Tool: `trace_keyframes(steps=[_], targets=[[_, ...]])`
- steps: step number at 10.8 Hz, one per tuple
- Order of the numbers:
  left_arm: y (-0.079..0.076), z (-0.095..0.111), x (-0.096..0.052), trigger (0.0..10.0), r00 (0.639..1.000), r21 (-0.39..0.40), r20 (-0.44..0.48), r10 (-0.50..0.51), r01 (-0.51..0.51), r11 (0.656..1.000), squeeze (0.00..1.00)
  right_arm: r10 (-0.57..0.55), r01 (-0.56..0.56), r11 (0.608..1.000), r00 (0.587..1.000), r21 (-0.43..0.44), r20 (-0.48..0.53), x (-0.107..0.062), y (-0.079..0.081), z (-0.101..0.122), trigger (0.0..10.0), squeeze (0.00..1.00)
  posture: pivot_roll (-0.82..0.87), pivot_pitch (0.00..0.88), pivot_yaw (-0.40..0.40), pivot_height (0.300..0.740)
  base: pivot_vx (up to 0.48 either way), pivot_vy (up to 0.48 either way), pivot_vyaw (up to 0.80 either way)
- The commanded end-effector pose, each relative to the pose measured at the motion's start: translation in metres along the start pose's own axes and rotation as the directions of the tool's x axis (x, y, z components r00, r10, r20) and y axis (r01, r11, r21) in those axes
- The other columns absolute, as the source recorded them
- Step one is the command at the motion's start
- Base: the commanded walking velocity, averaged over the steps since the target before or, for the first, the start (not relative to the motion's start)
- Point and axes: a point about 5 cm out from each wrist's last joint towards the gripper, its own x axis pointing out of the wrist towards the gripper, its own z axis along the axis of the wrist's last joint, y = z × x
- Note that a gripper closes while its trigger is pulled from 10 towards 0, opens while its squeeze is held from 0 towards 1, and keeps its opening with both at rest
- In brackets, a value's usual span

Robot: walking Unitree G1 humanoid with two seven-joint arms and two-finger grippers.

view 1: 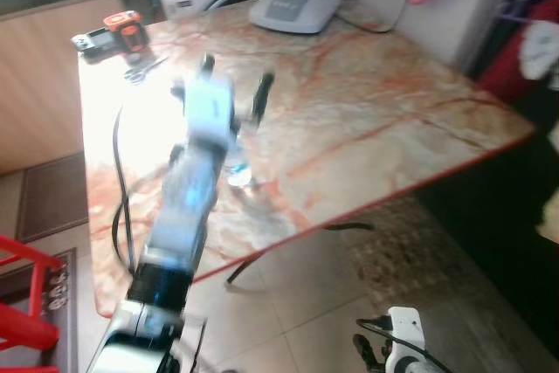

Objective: Restocking fridge

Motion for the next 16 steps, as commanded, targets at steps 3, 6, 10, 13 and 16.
trace_keyframes(steps=[3,6,10,13,16], targets=[[0.015,0.020,0.028,10.0,0.971,-0.086,-0.240,0.026,-0.048,0.995,1.00,0.003,-0.003,1.000,0.999,0.005,-0.044,0.000,0.004,-0.009,10.0,0.00,0.01,0.119,0.039,0.740,0.000,0.000,0.00],[0.020,0.027,0.036,10.0,0.912,-0.235,-0.408,-0.043,-0.060,0.970,1.00,0.003,-0.003,1.000,0.998,-0.001,-0.057,0.000,0.004,-0.009,10.0,0.00,0.03,0.120,0.048,0.740,0.000,0.000,0.00],[0.020,0.014,0.022,10.0,0.820,-0.268,-0.563,-0.103,-0.063,0.961,1.00,0.009,-0.010,1.000,0.997,-0.005,-0.073,0.000,0.005,-0.010,10.0,0.00,0.03,0.120,0.061,0.740,0.000,0.000,0.00],[0.026,0.016,0.013,10.0,0.777,-0.174,-0.615,-0.136,0.034,0.984,0.00,0.009,-0.009,1.000,0.997,0.001,-0.077,0.000,0.006,-0.011,10.0,0.00,0.04,0.121,0.070,0.740,0.000,0.000,0.00],[0.021,0.004,-0.002,10.0,0.723,-0.137,-0.664,-0.193,0.136,0.981,0.00,0.011,-0.011,1.000,0.996,-0.001,-0.084,0.000,0.005,-0.011,10.0,0.00,0.04,0.117,0.064,0.740,0.000,0.000,0.00]])
